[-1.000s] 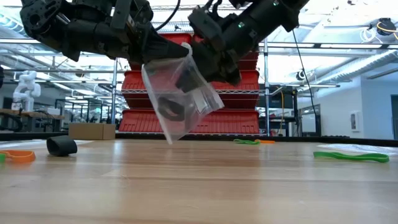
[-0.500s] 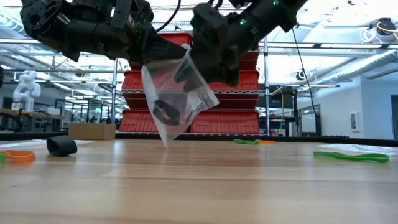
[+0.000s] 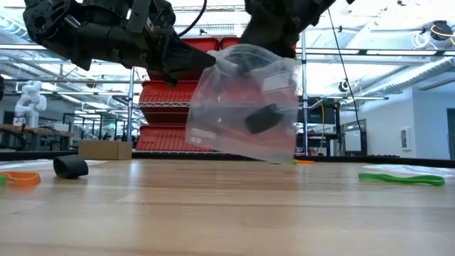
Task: Sort rubber bands
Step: Put the black rubber band into the top left transparent zip bag
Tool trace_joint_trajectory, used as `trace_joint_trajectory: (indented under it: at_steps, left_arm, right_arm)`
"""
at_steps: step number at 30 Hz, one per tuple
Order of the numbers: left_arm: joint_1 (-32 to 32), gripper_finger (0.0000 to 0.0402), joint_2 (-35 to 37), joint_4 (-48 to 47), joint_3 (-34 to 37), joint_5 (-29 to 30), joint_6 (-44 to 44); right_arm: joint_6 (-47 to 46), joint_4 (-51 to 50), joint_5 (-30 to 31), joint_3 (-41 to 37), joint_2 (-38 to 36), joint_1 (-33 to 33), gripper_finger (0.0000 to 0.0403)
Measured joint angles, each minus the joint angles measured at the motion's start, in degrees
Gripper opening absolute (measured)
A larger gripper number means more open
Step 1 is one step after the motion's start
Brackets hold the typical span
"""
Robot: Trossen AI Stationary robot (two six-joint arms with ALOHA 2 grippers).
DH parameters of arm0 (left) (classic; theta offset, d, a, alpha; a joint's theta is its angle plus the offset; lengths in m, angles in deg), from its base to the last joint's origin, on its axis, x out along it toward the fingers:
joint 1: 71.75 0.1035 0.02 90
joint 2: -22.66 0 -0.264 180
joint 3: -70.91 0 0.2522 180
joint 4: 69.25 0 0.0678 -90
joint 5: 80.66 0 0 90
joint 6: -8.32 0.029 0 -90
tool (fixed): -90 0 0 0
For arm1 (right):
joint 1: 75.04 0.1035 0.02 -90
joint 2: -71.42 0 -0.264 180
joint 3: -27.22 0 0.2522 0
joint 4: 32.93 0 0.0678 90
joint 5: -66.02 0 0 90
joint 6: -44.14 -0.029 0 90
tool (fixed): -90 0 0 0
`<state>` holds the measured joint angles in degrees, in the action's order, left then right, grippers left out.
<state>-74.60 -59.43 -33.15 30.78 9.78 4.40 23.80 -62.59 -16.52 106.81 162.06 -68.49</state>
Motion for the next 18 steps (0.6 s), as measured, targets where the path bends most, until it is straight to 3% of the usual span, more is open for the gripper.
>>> trace_joint_trajectory:
  at_steps: [10,14,18]
  left_arm:
    - [0.0,0.0,0.0,-0.41,0.0,-0.01,0.14]
    - [0.0,0.0,0.0,-0.47,0.0,-0.01,0.14]
    - [0.0,0.0,0.0,-0.48,0.0,-0.01,0.12]
  right_arm:
    - [-2.01,-6.64,2.35,0.0,-5.95,2.84,0.0204]
    - [-6.46,-15.43,5.23,0.01,-8.54,4.15,0.0204]
    - [-17.14,-27.77,2.54,0.02,-10.23,5.82,0.0204]
